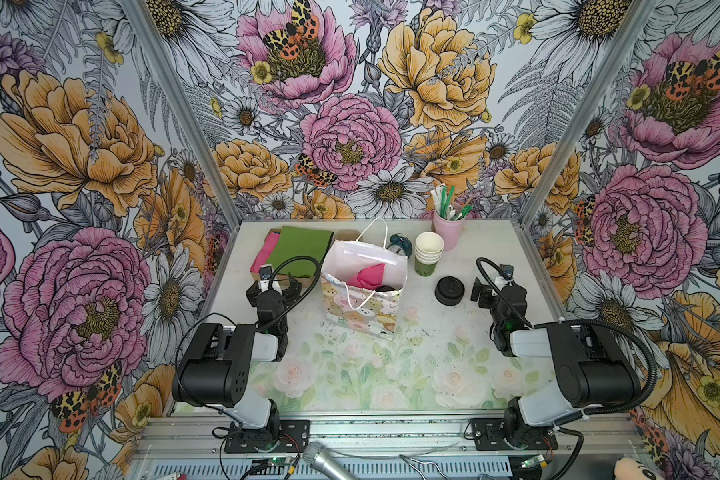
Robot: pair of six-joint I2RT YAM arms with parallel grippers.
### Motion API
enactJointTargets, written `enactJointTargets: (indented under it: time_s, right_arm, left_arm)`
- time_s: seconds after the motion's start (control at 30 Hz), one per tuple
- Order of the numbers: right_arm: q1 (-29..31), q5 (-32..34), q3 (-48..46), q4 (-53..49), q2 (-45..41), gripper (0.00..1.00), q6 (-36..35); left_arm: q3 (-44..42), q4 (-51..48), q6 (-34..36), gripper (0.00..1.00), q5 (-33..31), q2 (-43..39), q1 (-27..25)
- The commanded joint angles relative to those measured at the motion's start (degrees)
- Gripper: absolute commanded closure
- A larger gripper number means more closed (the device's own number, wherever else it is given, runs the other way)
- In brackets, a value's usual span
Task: Pack the takeout coffee
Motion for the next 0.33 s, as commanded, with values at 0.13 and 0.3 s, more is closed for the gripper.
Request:
enactJointTargets:
  time_s: [0.13, 0.3]
  right_arm:
    - [0.03, -0.39, 0.84, 1.87, -0.20, 0.01, -0.27]
    - [0.06, -0.31, 0.87, 1.87, -0.16, 0.01, -0.26]
  left_arm:
    - [0.73, -0.04, 0.00, 0.01, 1.32, -0.26, 0.42]
    - [0.65, 0.11, 0.45, 0.01, 2.02, -0.25, 0.28]
